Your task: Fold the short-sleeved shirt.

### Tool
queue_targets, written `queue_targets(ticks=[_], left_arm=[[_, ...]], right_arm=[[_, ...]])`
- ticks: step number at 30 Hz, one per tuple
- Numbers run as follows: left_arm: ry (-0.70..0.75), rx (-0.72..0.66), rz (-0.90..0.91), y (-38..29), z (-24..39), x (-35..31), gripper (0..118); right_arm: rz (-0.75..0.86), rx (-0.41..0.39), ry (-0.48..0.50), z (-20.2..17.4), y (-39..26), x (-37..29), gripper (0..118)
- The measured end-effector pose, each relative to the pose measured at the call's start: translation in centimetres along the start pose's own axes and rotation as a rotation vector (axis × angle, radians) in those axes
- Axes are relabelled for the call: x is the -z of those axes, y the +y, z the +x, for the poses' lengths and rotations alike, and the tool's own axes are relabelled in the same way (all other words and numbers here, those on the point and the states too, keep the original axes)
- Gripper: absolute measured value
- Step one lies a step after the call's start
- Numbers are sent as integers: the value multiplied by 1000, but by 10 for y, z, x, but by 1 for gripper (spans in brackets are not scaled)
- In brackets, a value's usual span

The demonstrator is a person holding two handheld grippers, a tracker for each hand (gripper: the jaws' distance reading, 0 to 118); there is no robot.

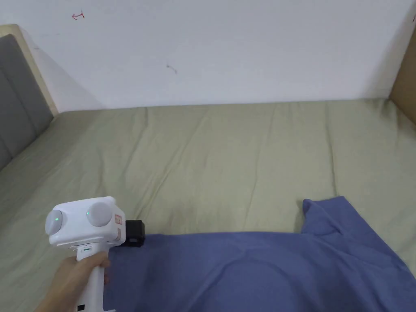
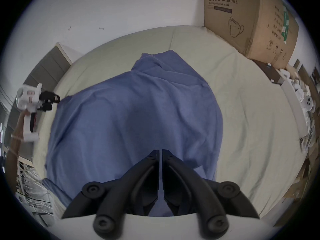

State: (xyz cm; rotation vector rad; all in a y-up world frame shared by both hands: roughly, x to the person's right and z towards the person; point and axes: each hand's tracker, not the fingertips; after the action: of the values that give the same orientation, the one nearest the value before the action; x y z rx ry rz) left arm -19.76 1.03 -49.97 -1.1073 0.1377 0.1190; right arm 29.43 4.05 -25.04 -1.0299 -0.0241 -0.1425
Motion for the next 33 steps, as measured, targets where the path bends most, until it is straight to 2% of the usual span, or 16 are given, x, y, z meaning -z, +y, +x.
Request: queue_targets(ticks=[1,3,7,9,10,12,15,16,18,19,20,26,27,29,31,33], left_arm=[[4,-16,-18,1,0,11,70],[11,-42,-70,-3,0,26,66],[52,35,27,-15,7,14,46],[34,38,33,-18,11,2,9],[36,38,28,-19,13,-1,4],[27,45,29,-21,14,-7,4],[-12,31,43,-18,8,-20,4],[-32,15,62,-19,6,-26,4],[-39,15,72,-16,4,-38,4],[-41,23,82,-17,6,-43,4],[-37,54,95,-18,8,-48,4],[-34,83,126,-16,8,-64,4],[-36,84,126,-17,7,-65,4],[-24,91,125,-17,6,-64,4],[-21,104,124,-19,6,-65,4],[-14,109,123,-21,6,-66,4]], right_arm=[[-5,-2,-1,1,-2,1,4],[-16,7,5,6,-5,1,4],[-28,55,11,16,-6,5,4],[-31,62,13,21,-2,8,4],[-29,71,19,23,2,7,4],[-19,93,72,32,15,7,4],[16,80,75,47,54,13,5],[23,54,52,51,69,18,18],[32,-2,5,60,102,35,70],[37,17,4,66,116,46,95],[38,19,11,75,131,60,97],[-206,63,-13,103,172,149,95],[-226,101,-22,101,169,154,95],[-192,-3,-78,89,168,152,93],[-190,10,-79,83,168,145,77],[-189,-8,-73,81,171,139,46]])
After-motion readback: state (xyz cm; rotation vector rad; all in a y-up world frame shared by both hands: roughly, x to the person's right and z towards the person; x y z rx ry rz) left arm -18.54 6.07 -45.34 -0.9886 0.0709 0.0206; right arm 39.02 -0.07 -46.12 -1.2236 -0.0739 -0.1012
